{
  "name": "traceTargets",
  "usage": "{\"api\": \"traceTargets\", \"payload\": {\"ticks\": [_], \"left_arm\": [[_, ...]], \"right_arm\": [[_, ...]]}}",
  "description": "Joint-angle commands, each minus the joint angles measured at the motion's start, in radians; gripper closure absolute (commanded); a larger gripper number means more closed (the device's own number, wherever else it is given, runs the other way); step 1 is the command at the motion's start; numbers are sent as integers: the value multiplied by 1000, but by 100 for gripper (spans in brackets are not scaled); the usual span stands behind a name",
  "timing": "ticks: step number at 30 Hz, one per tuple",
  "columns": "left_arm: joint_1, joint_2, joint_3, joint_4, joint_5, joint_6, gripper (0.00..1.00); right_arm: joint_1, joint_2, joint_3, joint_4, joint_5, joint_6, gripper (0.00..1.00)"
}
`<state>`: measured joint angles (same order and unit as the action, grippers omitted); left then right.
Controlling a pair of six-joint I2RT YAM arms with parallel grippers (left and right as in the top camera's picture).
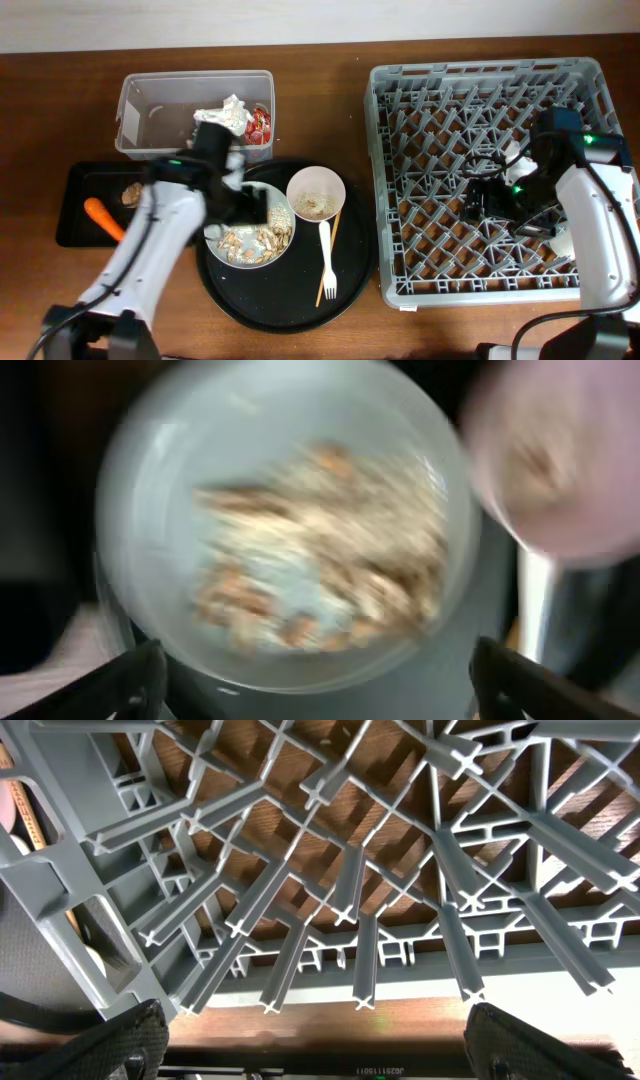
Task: Sort waste into correct bins and load items into the dishwasher rack
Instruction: 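Grasp the grey plate rim with the left gripper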
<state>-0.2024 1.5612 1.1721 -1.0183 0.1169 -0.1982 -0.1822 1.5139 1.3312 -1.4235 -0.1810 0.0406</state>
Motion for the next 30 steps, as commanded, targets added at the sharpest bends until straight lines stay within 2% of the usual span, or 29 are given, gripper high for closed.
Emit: {"api": "traceTargets", "payload": {"ticks": [1, 3, 6, 8, 18, 21, 23, 27, 30], "left_arm": [[-198, -12, -109, -12, -5, 13, 21], [-329, -12, -195, -10, -92, 13, 36], [-416, -12, -234, 15, -199, 13, 47], [-419, -11, -241, 42, -254, 12, 48], [-420, 98, -242, 105, -248, 13, 54], [-420, 120, -242, 130, -207, 6, 72], [-420, 122, -242, 145, -207, 2, 73], [-420, 124, -242, 180, -208, -34, 90], [-419, 124, -242, 192, -236, -33, 94]], "right_arm": [[6, -2, 2, -3, 9, -11, 2], [6, -2, 2, -2, 9, -11, 2], [6, -2, 2, -4, 9, -11, 2], [6, -2, 2, -9, 9, -11, 2], [6, -2, 2, -9, 9, -11, 1], [6, -2, 2, -9, 9, -11, 2], [6, -2, 2, -9, 9, -11, 2], [6, -2, 2, -9, 9, -11, 2], [6, -2, 2, -9, 9, -11, 2]]}}
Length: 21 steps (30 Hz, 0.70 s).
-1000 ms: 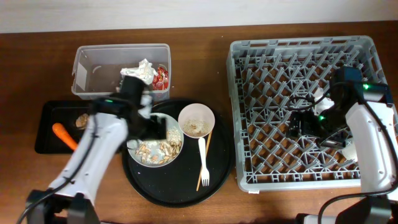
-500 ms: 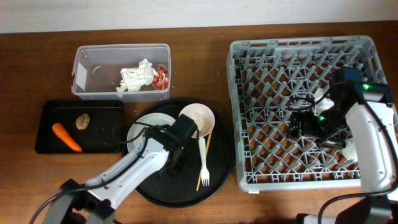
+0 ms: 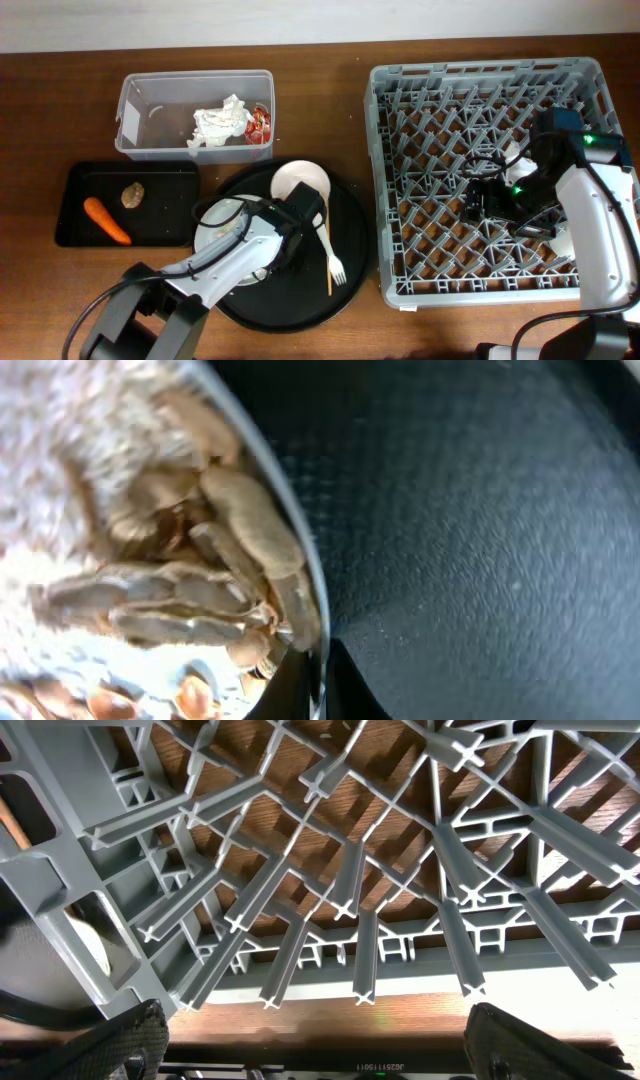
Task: Sort waste into correct bins and load items into the dishwasher rack
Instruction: 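Grasp the grey plate rim with the left gripper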
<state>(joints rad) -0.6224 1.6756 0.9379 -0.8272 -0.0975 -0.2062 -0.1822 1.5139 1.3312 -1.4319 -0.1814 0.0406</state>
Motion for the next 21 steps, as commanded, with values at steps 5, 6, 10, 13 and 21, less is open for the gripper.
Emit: {"api": "traceTargets", "payload": {"ticks": [5, 6, 10, 13, 21], "left_arm": [[2, 9, -6, 8, -49, -26, 82], [1, 9, -6, 9, -49, -26, 82], [1, 10, -6, 15, -45, -29, 82], [1, 10, -27, 5, 7, -29, 83], [2, 9, -22, 3, 37, -28, 99]], "right_arm": [[6, -2, 2, -1, 9, -11, 2], [6, -2, 2, -1, 10, -11, 2], [6, -2, 2, 0, 10, -11, 2], [6, -2, 2, 0, 10, -11, 2], [6, -2, 2, -1, 10, -11, 2]]}}
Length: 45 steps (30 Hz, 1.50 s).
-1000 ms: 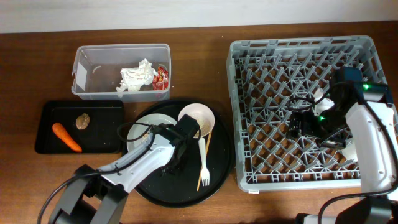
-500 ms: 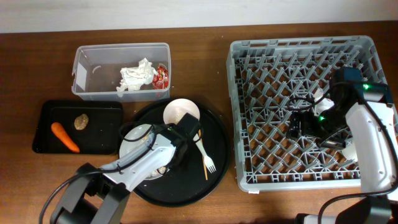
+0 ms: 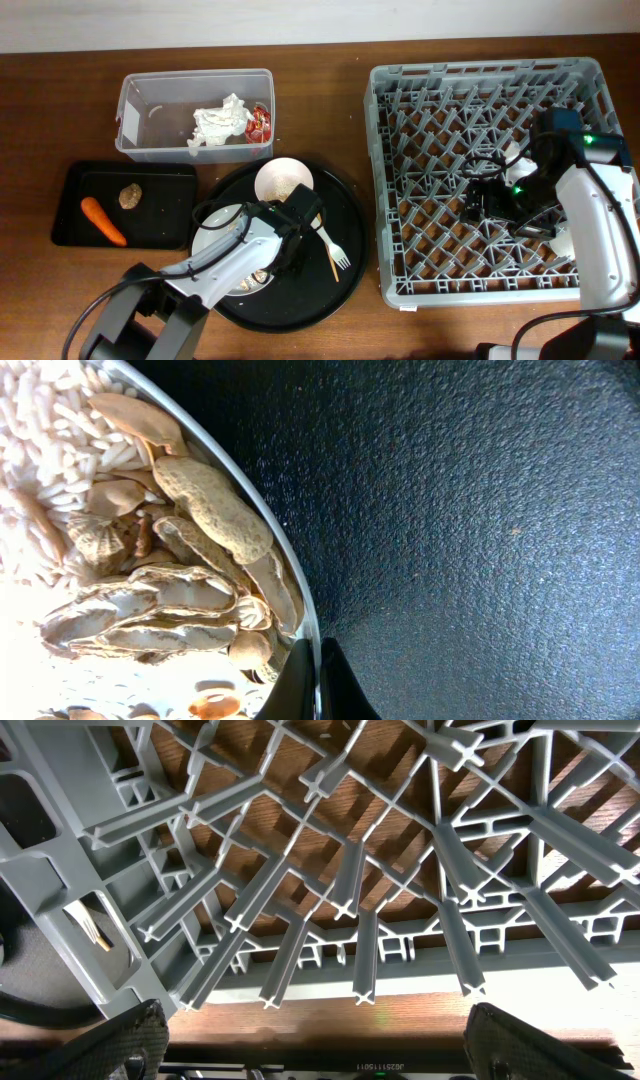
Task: Sort waste into correct bins and load items into the dishwasher rack
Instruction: 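Grasp the grey plate rim with the left gripper, then tilt the grey plate over the baking tray to dump the food scraps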
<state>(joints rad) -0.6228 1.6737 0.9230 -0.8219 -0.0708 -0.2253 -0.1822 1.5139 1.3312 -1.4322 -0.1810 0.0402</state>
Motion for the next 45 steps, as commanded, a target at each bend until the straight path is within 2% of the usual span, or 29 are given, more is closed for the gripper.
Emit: {"api": "traceTargets", "payload": {"ticks": [1, 7, 20, 23, 27, 32, 37, 40, 43, 45], "left_arm": [[2, 11, 10, -12, 5, -10, 99], [2, 11, 191, -192, -63, -10, 99], [5, -1, 393, -371, -211, -9, 99], [84, -2, 413, -372, -214, -3, 99], [261, -2, 413, -330, -190, 87, 99], [500, -2, 413, -210, -9, 204, 100], [603, -1, 413, -146, 160, 242, 100], [693, -1, 413, -143, 351, 250, 100], [805, -6, 413, -167, 639, 304, 100], [822, -22, 413, -167, 642, 304, 100]], "right_arm": [[6, -2, 2, -1, 9, -11, 2], [6, -2, 2, -1, 9, -11, 2], [6, -2, 2, -1, 9, -10, 2], [6, -2, 2, -1, 9, -11, 2], [6, -2, 2, -1, 9, -11, 2], [6, -2, 2, -2, 9, -10, 2], [6, -2, 2, -4, 9, -10, 2], [6, -2, 2, -5, 9, -11, 2], [6, -2, 2, -5, 9, -11, 2], [6, -2, 2, -5, 9, -11, 2]]}}
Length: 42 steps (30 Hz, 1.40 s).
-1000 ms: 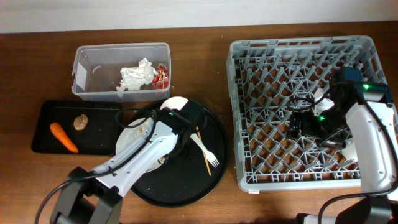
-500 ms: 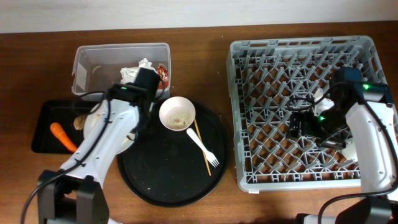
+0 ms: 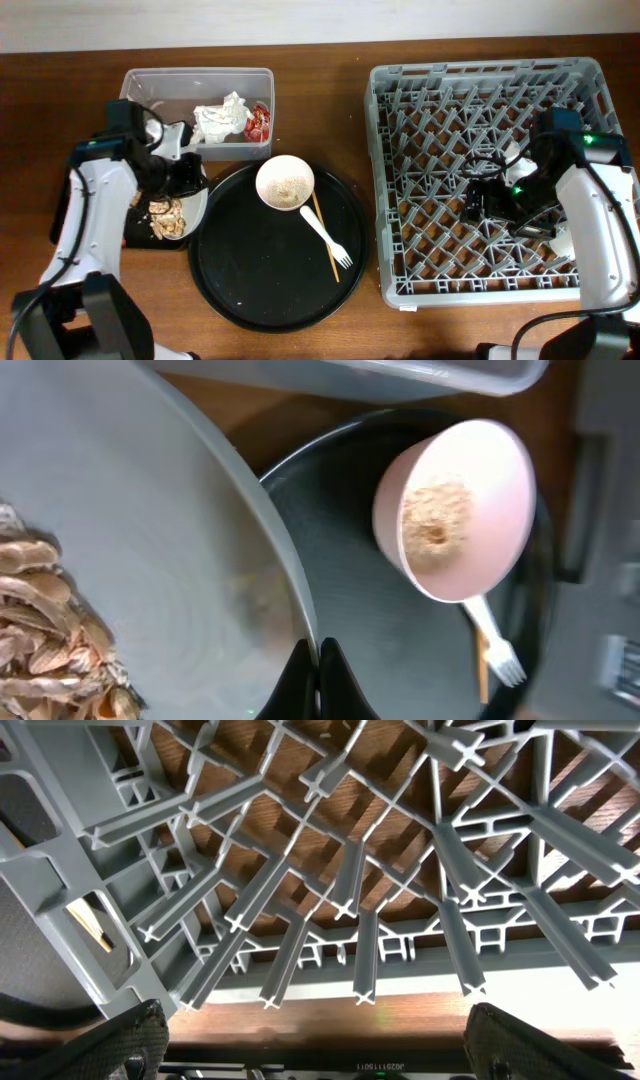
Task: Sort waste into correct bins and load items into the dishwasher rack
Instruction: 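Tilt the grey plate over the baking tray to dump the food scraps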
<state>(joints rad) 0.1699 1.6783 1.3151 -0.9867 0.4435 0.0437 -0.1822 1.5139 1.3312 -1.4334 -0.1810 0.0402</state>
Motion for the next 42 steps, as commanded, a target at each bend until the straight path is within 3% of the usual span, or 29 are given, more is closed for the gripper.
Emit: {"api": "traceTargets", "payload": {"ticks": [1, 9, 21, 29, 37, 40, 42], "left_arm": [[41, -41, 21, -2, 129, 35, 100], [174, -157, 21, -21, 200, 50, 100], [362, -156, -8, -44, 634, 225, 100], [398, -154, -14, -80, 603, 298, 100], [451, -149, -19, -123, 702, 356, 100], [452, -149, -19, -171, 856, 508, 100], [453, -149, -19, -186, 883, 530, 100]], "right_arm": [[6, -2, 2, -4, 9, -11, 2], [6, -2, 2, -14, 21, -11, 2], [6, -2, 2, -26, 21, -11, 2], [6, -2, 2, -26, 21, -11, 1], [6, -2, 2, -29, 29, -10, 2], [6, -2, 2, -30, 29, -11, 2], [6, -2, 2, -29, 35, -10, 2]]}}
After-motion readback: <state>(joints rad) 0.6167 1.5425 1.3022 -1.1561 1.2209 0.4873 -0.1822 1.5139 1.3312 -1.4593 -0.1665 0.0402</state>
